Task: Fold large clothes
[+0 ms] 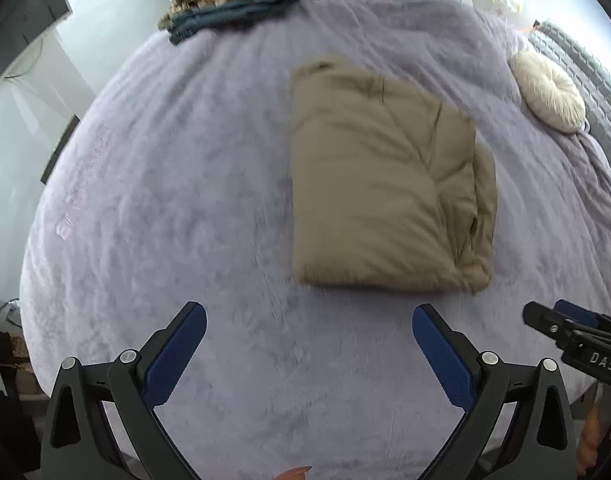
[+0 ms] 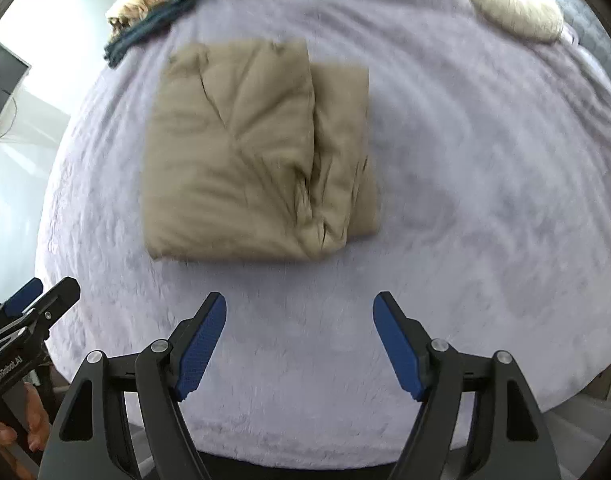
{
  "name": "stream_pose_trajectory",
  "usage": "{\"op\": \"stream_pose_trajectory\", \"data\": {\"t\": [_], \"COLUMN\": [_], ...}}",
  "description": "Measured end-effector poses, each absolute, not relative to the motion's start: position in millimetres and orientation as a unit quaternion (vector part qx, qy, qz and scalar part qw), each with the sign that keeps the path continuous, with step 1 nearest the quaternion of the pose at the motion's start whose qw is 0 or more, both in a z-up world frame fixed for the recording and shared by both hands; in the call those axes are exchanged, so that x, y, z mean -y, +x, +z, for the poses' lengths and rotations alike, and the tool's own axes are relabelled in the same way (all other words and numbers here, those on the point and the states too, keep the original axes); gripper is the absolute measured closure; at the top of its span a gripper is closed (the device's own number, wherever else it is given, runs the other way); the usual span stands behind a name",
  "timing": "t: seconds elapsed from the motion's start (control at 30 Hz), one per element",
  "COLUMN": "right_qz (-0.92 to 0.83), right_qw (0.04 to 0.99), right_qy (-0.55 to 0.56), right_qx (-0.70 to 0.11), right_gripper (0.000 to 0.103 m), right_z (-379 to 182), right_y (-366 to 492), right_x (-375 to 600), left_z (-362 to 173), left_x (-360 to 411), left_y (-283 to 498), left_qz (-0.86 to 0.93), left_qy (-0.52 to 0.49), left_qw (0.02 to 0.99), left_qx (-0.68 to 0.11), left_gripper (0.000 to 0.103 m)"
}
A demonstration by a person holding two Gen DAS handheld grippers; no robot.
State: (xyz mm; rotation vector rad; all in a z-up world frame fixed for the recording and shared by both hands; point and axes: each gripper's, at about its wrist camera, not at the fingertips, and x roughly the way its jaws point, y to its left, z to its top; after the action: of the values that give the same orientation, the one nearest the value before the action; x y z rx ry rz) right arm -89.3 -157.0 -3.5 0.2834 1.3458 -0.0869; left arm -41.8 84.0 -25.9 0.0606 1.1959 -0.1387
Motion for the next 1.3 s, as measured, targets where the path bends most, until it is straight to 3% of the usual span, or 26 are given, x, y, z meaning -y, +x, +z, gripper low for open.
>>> {"op": "stream_pose_trajectory", "data": {"t": [0.2, 0.27, 0.37, 0.73, 1.3], "right_qz": [-0.052, -0.058, -0.061, -0.093, -0.089], "right_qw": [0.812, 0.827, 0.843, 0.874, 0.877], "right_qy": [0.115, 0.104, 0.093, 0.065, 0.056], "right_qx": [-0.570, -0.549, -0.526, -0.472, -0.470], "right_gripper": [0.023, 0.017, 0.000, 0.000, 0.000], "right_z": [37, 51, 66, 102, 106], "right_y": [-84, -82, -81, -79, -75], "right_x": [160, 158, 156, 150, 142], "left_z": [12, 26, 42, 72, 72], "left_x": [-83, -81, -81, -77, -80], "left_y": [-40, -40, -41, -48, -46], "left_qz": [-0.053, -0.052, -0.049, -0.042, -0.032], "left_qy": [0.029, 0.026, 0.017, 0.018, 0.019], "left_qw": [0.853, 0.861, 0.870, 0.894, 0.893], "left_qx": [-0.519, -0.505, -0.490, -0.445, -0.448], "left_gripper": [0.000, 0.000, 0.000, 0.000, 0.000]}}
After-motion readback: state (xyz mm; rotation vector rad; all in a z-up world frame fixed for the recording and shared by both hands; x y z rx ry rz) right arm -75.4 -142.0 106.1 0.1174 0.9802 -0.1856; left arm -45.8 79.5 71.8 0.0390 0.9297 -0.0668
